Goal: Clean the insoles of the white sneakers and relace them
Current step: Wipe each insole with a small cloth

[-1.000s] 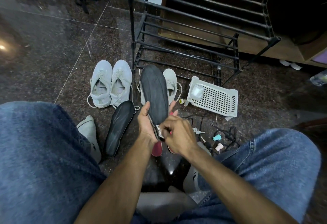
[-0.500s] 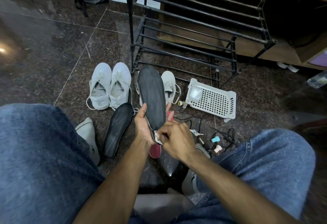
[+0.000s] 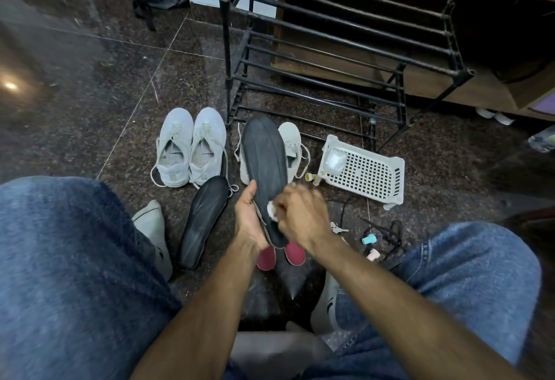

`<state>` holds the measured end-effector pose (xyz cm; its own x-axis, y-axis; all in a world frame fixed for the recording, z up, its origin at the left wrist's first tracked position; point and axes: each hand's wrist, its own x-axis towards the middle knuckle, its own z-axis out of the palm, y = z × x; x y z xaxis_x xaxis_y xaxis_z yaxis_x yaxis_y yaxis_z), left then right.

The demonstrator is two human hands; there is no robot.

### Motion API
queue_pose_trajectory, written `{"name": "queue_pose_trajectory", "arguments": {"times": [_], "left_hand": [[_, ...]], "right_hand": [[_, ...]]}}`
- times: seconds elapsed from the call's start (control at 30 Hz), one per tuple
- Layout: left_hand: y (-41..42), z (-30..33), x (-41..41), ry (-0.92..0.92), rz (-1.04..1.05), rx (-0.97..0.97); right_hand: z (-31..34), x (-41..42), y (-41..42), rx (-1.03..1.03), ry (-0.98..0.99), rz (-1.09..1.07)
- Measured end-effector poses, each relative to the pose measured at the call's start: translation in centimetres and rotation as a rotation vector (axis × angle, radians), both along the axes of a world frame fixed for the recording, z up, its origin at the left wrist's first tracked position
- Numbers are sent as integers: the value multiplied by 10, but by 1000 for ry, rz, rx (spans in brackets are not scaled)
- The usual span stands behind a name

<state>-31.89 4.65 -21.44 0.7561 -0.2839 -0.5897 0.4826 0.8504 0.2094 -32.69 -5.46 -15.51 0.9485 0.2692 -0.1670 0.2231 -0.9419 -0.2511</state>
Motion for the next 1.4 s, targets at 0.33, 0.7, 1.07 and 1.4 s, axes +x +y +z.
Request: {"name": "queue_pose_trajectory", "arguments": {"times": [0.33,0.7,1.07,1.4], "left_hand": [[-1,7,7,20,14,7],[6,6,4,74,-56,60],[6,3,1,78,-117,114],[-12,-4,-9,82,-158,57]], "right_hand": [[-1,-29,-9,174,93,-75],[-11,-30,-7,-58,-80,198],[-3,-9,-3,-174,-60,282],[2,-3,-10,-97,-29,167]]}}
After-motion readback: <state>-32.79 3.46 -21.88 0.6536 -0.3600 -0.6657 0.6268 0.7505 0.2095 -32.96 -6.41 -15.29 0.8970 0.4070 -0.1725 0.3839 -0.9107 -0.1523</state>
